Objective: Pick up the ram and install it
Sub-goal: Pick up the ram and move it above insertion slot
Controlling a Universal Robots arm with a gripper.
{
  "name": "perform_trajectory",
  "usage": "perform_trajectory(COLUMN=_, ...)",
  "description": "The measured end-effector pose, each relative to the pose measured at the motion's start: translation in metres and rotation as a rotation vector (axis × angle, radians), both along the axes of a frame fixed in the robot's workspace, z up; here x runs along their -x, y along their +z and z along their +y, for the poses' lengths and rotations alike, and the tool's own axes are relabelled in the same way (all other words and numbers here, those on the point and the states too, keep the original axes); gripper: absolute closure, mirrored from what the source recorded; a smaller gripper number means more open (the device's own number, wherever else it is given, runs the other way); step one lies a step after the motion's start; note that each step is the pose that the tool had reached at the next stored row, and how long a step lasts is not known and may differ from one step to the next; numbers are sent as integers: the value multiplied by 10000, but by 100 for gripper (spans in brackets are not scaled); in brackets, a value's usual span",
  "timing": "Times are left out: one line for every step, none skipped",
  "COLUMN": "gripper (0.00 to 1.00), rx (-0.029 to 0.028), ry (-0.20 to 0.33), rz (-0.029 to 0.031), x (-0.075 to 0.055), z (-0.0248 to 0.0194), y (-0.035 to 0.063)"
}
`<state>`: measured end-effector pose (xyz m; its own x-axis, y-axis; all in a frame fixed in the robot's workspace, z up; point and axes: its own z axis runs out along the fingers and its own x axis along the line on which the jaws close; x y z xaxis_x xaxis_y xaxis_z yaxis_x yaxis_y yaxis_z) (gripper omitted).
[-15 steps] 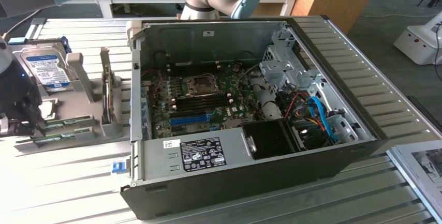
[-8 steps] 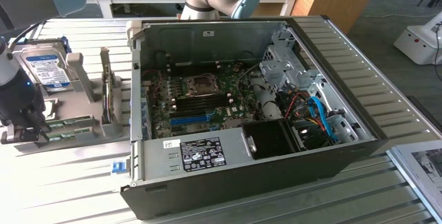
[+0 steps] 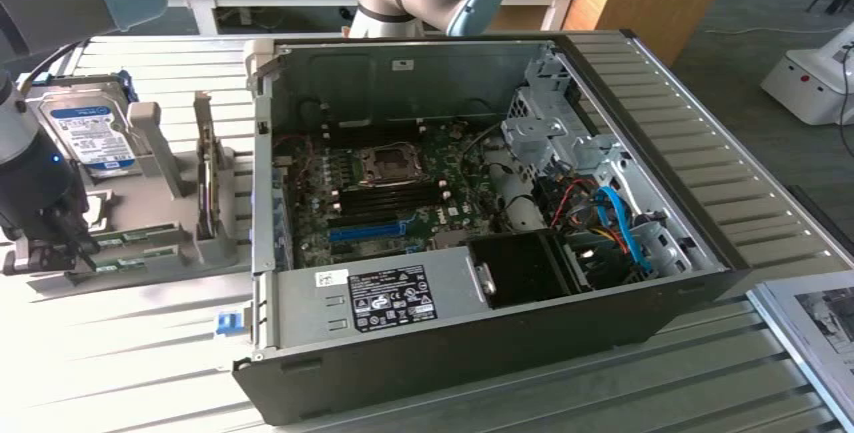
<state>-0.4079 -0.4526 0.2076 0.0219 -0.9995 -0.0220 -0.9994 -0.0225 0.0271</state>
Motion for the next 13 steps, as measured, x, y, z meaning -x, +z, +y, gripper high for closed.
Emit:
perform_trajectory(gripper=70, rx=0, ry=1, rz=1, x=0, z=0, y=0)
perform_trajectory(gripper=70, rx=1, ry=0, rz=1, x=0, z=0, y=0)
perform_trajectory(gripper=70, rx=1, ry=0, rz=1, x=0, z=0, y=0)
perform_trajectory(gripper=70, rx=1, ry=0, rz=1, x=-2, z=1, y=1)
perform_trajectory(gripper=70, rx=0, ry=0, rz=0, x=-6, z=2, y=1)
perform_trajectory(gripper=70, rx=1, ry=1, rz=1, x=-13, z=1, y=1)
perform_trajectory(gripper=70, rx=1, ry=2, rz=1, x=-22, z=1, y=1)
perform_trajectory(gripper=70, rx=1, ry=2, rz=1, x=-33, z=1, y=1)
perform_trajectory(gripper=70, rx=2, ry=1, rz=2, x=-47, z=1, y=1)
perform_trajectory(gripper=70, rx=1, ry=2, rz=1, x=-61, z=1, y=0)
perform_trajectory(gripper=70, rx=1, ry=2, rz=1, x=-75, z=1, y=1)
perform_trajectory(gripper=70, rx=1, ry=2, rz=1, x=-89, z=1, y=1)
perform_trajectory(gripper=70, rx=1, ry=1, rz=1, x=-104, z=1, y=1)
